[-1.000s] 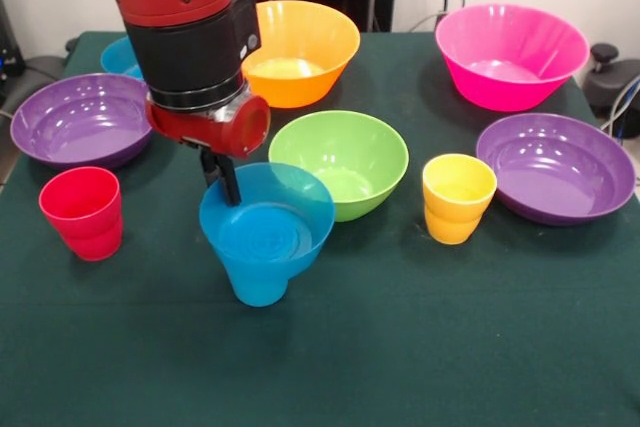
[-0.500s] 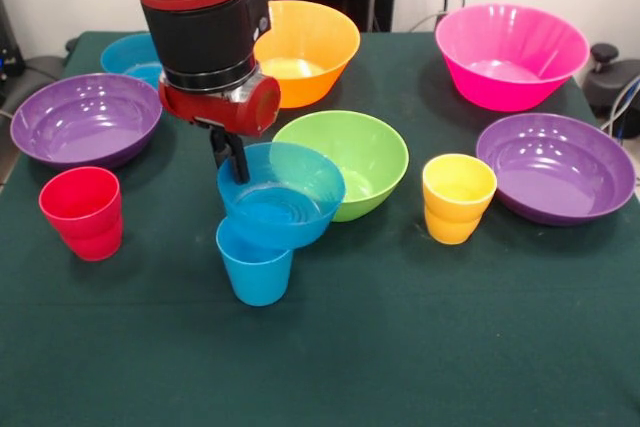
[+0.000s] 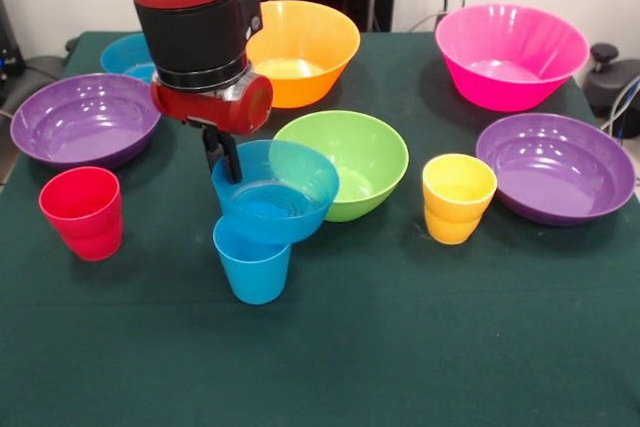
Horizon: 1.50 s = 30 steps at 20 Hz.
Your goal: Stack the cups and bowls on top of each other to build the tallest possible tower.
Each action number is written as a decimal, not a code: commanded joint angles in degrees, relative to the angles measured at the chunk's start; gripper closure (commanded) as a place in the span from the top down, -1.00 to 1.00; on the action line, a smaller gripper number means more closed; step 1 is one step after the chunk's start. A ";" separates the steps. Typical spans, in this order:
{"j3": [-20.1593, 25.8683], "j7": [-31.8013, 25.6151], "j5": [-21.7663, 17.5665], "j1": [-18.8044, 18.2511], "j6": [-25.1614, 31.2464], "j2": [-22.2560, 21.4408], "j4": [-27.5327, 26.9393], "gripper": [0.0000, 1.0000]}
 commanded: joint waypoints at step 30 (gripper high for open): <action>4.41 -10.66 -4.00 -0.22 5.38 3.61 -4.16 -1.00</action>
